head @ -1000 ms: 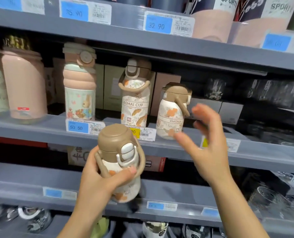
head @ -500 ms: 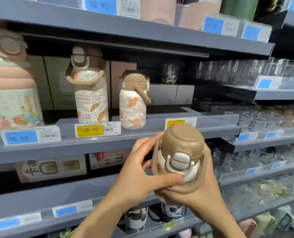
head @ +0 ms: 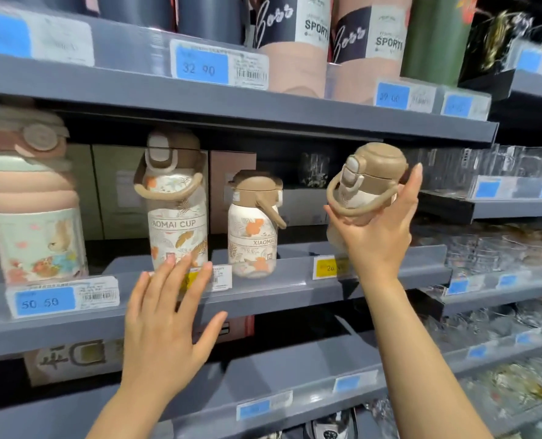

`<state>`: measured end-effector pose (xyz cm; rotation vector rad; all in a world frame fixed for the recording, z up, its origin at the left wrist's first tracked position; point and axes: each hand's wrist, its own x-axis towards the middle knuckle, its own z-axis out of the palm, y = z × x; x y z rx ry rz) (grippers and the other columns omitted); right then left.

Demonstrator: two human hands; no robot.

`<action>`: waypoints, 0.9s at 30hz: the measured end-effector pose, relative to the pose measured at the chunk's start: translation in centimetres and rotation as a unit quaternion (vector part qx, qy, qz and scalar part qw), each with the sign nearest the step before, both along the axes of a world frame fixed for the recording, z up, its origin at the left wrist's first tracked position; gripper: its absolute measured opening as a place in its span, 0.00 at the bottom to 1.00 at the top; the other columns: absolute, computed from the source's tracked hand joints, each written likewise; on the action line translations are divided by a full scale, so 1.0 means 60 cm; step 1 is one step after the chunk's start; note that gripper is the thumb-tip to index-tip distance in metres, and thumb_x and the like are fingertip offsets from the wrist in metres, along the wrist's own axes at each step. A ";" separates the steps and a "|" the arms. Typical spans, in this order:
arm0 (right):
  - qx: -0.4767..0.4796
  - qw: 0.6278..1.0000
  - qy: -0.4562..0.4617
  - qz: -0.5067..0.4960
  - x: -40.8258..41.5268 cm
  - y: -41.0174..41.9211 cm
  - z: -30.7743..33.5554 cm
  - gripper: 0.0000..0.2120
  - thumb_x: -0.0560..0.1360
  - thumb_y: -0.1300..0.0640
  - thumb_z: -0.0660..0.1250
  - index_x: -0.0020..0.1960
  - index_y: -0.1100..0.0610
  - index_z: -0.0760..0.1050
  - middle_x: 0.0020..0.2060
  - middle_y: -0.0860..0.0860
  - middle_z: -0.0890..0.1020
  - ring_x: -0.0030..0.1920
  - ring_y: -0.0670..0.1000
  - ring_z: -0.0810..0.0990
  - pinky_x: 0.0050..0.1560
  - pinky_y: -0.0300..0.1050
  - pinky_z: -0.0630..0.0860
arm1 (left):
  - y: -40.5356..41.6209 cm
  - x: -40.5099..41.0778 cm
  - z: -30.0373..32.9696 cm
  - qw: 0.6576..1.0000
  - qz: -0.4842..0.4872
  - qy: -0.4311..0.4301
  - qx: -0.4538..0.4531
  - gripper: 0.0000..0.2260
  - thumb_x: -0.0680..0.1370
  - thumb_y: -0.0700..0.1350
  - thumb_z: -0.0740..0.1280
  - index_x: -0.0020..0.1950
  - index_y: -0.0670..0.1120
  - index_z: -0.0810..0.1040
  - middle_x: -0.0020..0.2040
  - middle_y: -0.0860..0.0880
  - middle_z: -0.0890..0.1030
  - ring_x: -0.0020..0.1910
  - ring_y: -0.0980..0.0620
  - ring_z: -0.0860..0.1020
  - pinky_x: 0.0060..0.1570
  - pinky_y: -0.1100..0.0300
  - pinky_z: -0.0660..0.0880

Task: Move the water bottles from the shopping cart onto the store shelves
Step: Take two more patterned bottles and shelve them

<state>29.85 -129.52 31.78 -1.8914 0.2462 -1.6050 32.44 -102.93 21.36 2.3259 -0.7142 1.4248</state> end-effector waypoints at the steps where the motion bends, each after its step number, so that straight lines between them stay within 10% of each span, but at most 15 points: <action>1: 0.007 1.000 0.004 0.001 0.009 -0.003 0.004 0.57 0.63 0.45 0.79 0.78 0.54 0.46 0.72 0.53 0.63 0.65 0.49 0.68 0.56 0.47 0.69 | 0.000 0.002 -0.001 1.000 0.008 -0.008 0.005 0.28 0.75 0.58 0.60 0.72 0.46 0.69 0.70 0.41 0.71 0.71 0.41 0.65 0.72 0.45 0.54; 14: -0.026 0.952 0.293 -0.089 0.080 0.027 -0.006 0.59 0.63 0.35 0.75 0.78 0.51 0.38 0.66 0.57 0.63 0.59 0.59 0.75 0.49 0.53 0.74 | -0.006 0.022 -0.011 0.995 0.070 -0.065 0.031 0.27 0.76 0.59 0.60 0.71 0.47 0.69 0.65 0.39 0.74 0.67 0.39 0.69 0.67 0.41 0.61; 27: 0.002 0.960 0.278 -0.037 0.041 0.033 -0.021 0.59 0.64 0.42 0.77 0.77 0.45 0.35 0.66 0.56 0.73 0.61 0.59 0.76 0.46 0.47 0.68 | -0.002 0.030 -0.022 0.992 0.079 -0.086 0.046 0.26 0.77 0.59 0.61 0.71 0.46 0.70 0.65 0.39 0.74 0.67 0.39 0.68 0.67 0.42 0.60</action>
